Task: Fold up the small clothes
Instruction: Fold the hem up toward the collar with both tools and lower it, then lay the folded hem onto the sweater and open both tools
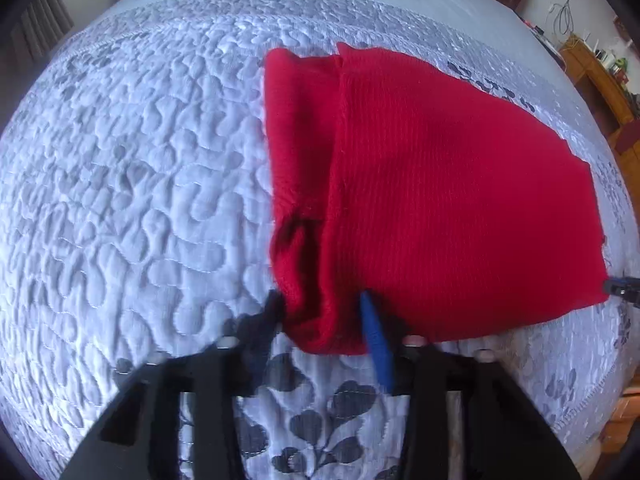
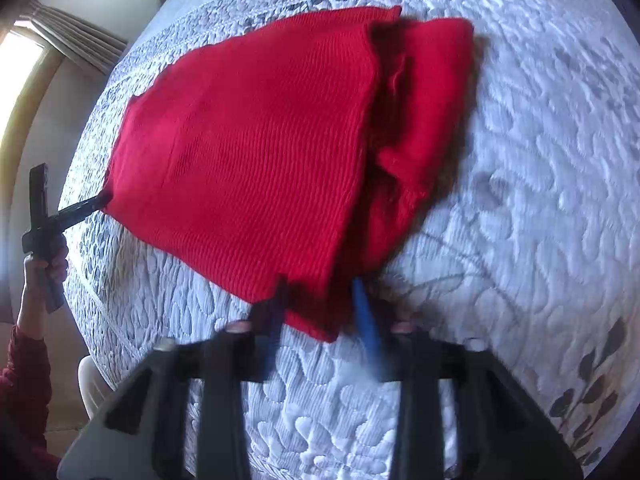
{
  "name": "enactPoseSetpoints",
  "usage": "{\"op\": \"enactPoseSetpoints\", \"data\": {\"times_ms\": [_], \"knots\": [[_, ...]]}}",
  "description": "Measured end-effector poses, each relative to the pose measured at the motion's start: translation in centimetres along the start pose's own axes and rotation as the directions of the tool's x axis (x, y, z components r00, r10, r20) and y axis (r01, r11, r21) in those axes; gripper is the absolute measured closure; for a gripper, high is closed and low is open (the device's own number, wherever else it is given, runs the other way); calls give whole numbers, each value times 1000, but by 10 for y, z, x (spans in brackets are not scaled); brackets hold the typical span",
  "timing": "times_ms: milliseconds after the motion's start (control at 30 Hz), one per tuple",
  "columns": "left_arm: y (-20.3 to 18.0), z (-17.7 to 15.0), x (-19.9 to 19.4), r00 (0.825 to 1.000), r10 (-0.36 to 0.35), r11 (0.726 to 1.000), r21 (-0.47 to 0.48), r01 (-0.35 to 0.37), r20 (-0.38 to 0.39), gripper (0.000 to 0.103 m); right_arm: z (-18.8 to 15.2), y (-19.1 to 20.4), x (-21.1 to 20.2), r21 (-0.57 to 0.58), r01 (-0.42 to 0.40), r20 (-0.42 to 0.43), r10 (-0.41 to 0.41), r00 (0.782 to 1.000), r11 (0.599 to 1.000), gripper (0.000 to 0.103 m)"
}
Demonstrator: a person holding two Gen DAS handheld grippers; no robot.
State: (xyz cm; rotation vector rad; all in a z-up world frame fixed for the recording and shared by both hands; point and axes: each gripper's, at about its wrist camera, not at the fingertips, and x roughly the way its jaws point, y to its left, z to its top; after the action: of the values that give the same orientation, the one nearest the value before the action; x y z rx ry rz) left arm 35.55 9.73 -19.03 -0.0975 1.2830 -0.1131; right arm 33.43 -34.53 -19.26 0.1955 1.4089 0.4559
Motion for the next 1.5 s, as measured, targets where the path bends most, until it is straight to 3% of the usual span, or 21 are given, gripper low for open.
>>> {"op": "enactPoseSetpoints", "data": {"times_ms": [100,267,367,400,433,500,567,633,733,867,933,967,1033,1100,1300,1500], "knots": [[-4,1,-1,1000,10,1000,-10,-10,-19,87,-5,3,-11,0,9,16,-9,1000,1000,98],[0,-6,6,1000,2,1000,-7,-2,-27,88,-15,-1,2,10,73,-43,-72,996,997,99],[3,-5,2,999,-30,999,-35,30,-23,85,-15,1,3,13,55,-27,-55,998,998,93],[7,-2,-1,999,-40,999,-37,39,-23,80,-15,2,0,13,48,-16,-48,999,999,87],[10,-4,-8,998,-52,998,-43,51,-21,77,-18,4,-7,10,36,-4,-36,999,999,64],[17,-6,-20,994,-105,993,-57,104,-7,50,-23,5,-21,7,36,32,-37,999,999,40],[27,-8,-27,993,-114,990,-84,115,16,42,-28,2,-30,21,36,44,-37,998,999,41],[35,-8,-24,988,-153,982,-112,152,7,42,-28,-7,-31,63,-14,41,12,999,998,40],[38,-4,-13,981,-192,971,-148,188,-10,42,-24,-16,-18,104,-25,16,24,1000,994,40],[29,5,4,977,-210,969,-136,206,-18,44,-16,-16,7,136,-98,14,97,995,986,43],[24,11,9,984,-179,976,-129,175,-14,51,-10,-17,15,153,-134,28,132,991,979,55],[22,10,10,986,-167,977,-134,164,-14,61,-7,-17,17,163,-151,32,148,989,975,59],[26,13,11,979,-203,963,-183,197,-11,86,0,-18,22,182,-191,38,187,982,965,85],[29,15,10,973,-232,947,-230,223,-12,90,3,-20,25,211,-230,36,228,973,950,91],[22,1,-21,974,-224,952,-207,226,33,92,-9,-16,-14,165,-184,73,175,982,969,94],[-4,-38,-53,970,-241,958,-162,238,-2,92,-47,-7,-54,100,-96,22,94,995,990,94]]}}
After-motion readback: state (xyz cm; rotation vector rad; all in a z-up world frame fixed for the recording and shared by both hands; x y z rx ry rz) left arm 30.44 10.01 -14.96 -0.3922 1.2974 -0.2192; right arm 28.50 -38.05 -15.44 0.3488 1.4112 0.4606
